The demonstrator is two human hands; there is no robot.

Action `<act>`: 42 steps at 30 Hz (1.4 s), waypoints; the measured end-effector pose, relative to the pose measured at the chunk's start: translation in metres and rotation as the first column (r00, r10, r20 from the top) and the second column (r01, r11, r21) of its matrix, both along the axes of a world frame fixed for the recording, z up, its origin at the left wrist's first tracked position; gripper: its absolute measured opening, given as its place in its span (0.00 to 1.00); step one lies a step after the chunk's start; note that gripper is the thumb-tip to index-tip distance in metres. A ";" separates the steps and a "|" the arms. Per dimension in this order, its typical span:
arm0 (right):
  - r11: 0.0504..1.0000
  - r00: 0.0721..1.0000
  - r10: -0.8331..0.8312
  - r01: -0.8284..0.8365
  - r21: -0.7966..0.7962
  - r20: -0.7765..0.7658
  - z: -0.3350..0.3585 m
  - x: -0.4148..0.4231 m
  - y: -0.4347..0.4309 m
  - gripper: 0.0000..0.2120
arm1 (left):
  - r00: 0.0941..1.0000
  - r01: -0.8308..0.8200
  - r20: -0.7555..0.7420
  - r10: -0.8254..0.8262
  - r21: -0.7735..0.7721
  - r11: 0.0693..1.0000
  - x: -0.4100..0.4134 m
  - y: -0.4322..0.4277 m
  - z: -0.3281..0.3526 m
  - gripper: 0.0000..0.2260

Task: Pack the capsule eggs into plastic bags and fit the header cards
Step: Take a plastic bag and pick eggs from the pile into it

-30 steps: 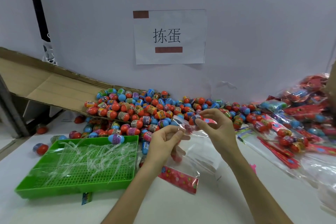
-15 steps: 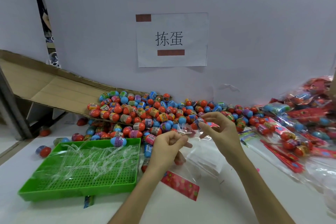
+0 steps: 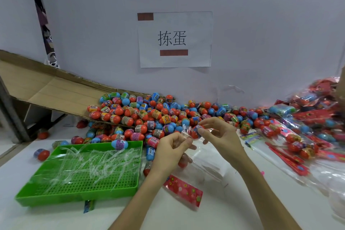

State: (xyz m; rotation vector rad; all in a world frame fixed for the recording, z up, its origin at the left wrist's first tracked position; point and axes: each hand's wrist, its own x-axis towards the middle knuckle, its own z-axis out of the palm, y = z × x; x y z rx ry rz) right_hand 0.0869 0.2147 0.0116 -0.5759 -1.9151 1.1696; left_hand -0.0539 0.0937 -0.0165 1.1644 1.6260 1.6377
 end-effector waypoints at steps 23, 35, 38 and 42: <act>0.997 0.997 -0.082 0.082 0.000 0.015 0.002 0.001 -0.001 0.08 | 0.990 -0.093 0.113 0.083 0.084 0.992 -0.002 -0.001 0.001 0.06; 0.912 0.916 -0.068 -0.104 -0.397 -0.396 0.011 0.002 -0.003 0.13 | 0.964 -0.096 0.257 0.066 0.103 0.990 -0.007 -0.003 0.000 0.05; 0.981 0.947 -0.149 0.107 -0.160 -0.286 0.008 -0.002 -0.007 0.12 | 0.972 -0.096 0.223 0.069 0.109 0.989 -0.005 -0.003 0.001 0.02; 0.994 0.953 -0.094 0.072 -0.083 -0.288 0.005 -0.003 -0.009 0.09 | 0.973 -0.112 0.215 0.087 0.108 0.988 -0.003 -0.002 0.002 0.03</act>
